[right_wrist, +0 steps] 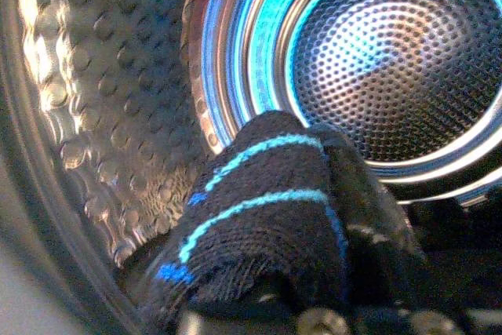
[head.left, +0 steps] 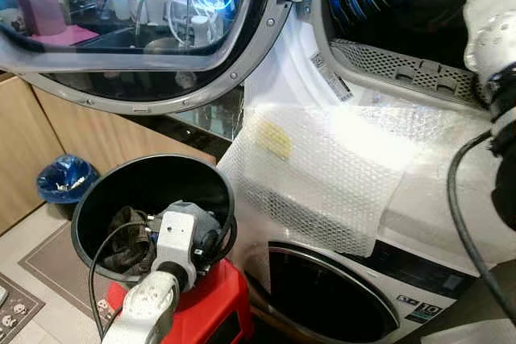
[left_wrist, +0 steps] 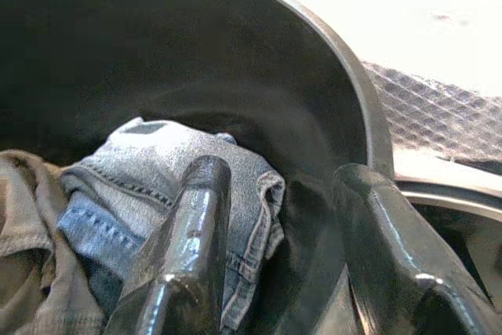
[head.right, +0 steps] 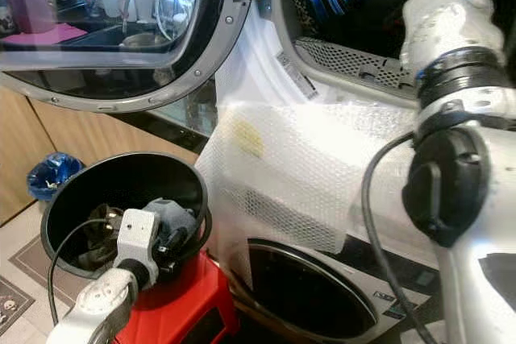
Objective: Clothes washing
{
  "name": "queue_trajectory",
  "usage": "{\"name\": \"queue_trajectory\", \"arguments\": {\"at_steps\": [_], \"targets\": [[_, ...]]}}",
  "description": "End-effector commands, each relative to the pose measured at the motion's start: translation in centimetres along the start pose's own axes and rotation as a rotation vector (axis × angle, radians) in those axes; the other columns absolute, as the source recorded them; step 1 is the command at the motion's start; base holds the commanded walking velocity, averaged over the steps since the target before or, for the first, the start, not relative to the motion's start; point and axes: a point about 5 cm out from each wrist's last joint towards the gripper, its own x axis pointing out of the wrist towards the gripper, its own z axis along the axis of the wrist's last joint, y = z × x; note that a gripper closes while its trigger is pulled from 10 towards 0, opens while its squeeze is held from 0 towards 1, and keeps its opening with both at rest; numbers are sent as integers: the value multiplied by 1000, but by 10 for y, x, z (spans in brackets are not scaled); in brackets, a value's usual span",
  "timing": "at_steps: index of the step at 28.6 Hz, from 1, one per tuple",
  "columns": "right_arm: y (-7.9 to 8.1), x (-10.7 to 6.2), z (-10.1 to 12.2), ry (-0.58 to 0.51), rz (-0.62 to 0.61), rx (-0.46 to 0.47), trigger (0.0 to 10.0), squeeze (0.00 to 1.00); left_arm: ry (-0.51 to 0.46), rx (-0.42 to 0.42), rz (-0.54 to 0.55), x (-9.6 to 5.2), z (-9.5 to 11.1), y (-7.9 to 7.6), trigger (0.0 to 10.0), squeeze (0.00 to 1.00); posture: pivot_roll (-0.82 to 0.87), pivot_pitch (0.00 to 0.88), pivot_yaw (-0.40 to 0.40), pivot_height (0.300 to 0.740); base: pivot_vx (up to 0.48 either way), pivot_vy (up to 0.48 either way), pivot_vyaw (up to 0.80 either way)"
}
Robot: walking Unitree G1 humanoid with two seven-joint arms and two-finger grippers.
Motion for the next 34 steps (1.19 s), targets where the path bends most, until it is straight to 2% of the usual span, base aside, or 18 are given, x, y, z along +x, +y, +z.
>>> {"name": "queue_trajectory", "arguments": {"at_steps": [1,3,4,7,13,19,21,23,26,28,30,32,34], "targets": [[3,0,-2,13,25,-43,0,0,-35,24,9,-7,4,-3,10000,0,131,112,-111,740,0,0,0],[4,0,-4,16,16,-40,0,0,-101,60,118,-14,14,10,10000,0,156,128,-125,740,0,0,0],[4,0,-4,16,16,-40,0,0,-101,60,118,-14,14,10,10000,0,156,128,-125,740,0,0,0],[10,-1,-8,25,13,-41,0,0,-184,87,252,-25,31,26,10000,0,196,144,-142,740,0,0,0],[13,-2,-10,23,9,-53,0,0,-199,106,256,-35,38,19,10000,0,234,168,-155,740,0,0,0],[-12,-2,-8,0,-103,27,0,0,-221,91,291,-43,38,22,10000,0,250,159,-155,740,0,0,0],[-21,-1,-4,-19,-136,55,0,0,-244,129,304,-45,43,24,10000,0,247,152,-148,740,0,0,0],[-34,-2,1,-41,-196,56,0,0,-245,107,313,-46,43,27,10000,0,248,131,-138,740,0,0,0],[-42,-3,4,-54,-235,68,0,0,-251,118,313,-47,43,28,10000,0,247,126,-136,740,0,0,0],[-59,-5,8,-80,-285,82,0,0,-256,148,322,-52,41,32,10000,0,250,89,-122,740,0,0,0],[-63,-5,8,-84,-296,96,0,0,-242,166,328,-53,39,33,10000,0,250,89,-122,740,0,0,0],[-67,-6,9,-89,-303,109,0,0,-251,147,334,-53,39,35,10000,0,247,73,-115,740,0,0,0],[-69,-6,7,-93,-286,94,0,0,-299,133,330,-50,43,41,10000,0,242,31,-103,740,0,0,0]]}}
